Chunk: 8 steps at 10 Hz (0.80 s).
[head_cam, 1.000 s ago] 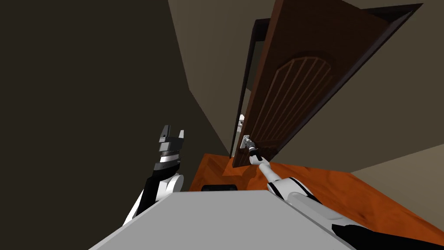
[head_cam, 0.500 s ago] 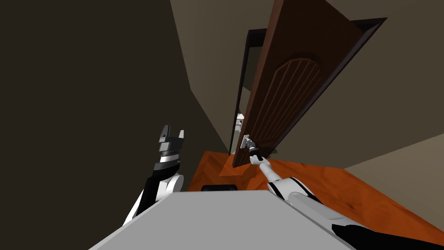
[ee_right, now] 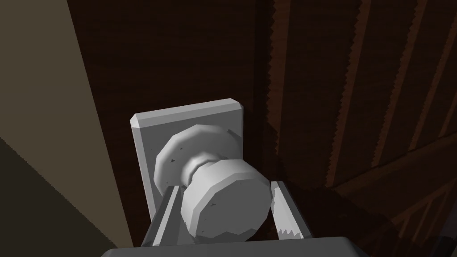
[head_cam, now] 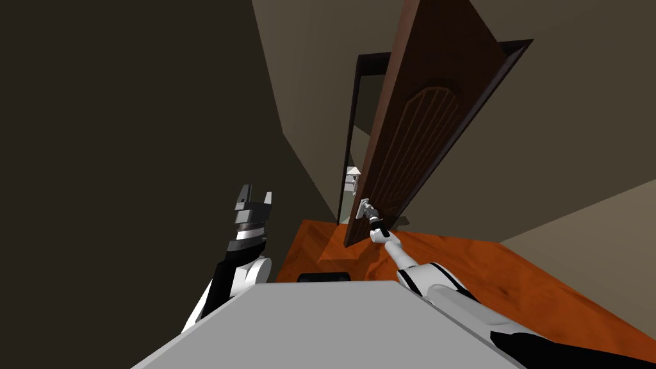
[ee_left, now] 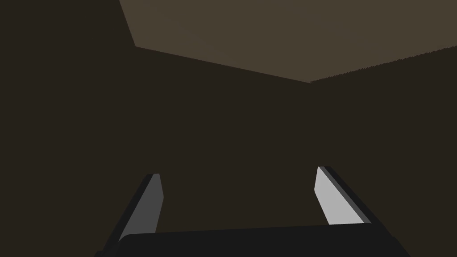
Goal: Pull the door open
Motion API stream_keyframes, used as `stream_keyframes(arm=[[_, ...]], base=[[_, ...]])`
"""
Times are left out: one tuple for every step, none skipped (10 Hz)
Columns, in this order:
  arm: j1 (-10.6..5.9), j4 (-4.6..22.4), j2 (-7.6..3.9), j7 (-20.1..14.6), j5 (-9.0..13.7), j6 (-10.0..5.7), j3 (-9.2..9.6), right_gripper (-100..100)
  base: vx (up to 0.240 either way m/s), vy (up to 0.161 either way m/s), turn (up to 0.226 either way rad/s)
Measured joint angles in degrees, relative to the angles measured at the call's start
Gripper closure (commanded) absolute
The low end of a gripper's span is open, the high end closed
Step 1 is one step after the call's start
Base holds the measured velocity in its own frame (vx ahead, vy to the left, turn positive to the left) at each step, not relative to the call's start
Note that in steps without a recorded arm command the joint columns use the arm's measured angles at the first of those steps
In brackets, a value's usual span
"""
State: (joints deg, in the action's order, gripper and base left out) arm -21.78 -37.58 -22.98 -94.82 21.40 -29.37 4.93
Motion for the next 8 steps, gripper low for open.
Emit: stream_keyframes(arm=[[0.27, -0.52, -0.1, 0.13, 0.04, 0.14, -0.17, 100], [0.14, -0.2, -0.14, 0.11, 0.03, 0.04, -0.17, 100], [0.08, 0.09, -0.53, -0.31, 0.02, -0.15, 0.02, 100], [0.23, -0.46, -0.57, -0.32, 0.06, 0.02, -0.12, 100], [-0.06, 0.06, -0.55, -0.44, 0.01, -0.19, 0.05, 100], [-0.58, 1.12, -0.67, -0.66, -0.03, -0.76, 0.12, 100], [-0.55, 0.98, -0.87, -0.68, 0.01, -0.91, -0.01, 100], [-1.18, 2.17, -1.19, -1.11, -0.05, -1.41, 0.23, 100]], base=[[-0.123, -0.019, -0.002], [-0.126, -0.017, 0.03], [-0.159, -0.02, 0.036], [-0.151, -0.023, 0.033], [-0.151, -0.031, 0.018], [-0.144, -0.019, -0.002], [-0.13, -0.022, 0.019], [-0.118, -0.034, 0.021]])
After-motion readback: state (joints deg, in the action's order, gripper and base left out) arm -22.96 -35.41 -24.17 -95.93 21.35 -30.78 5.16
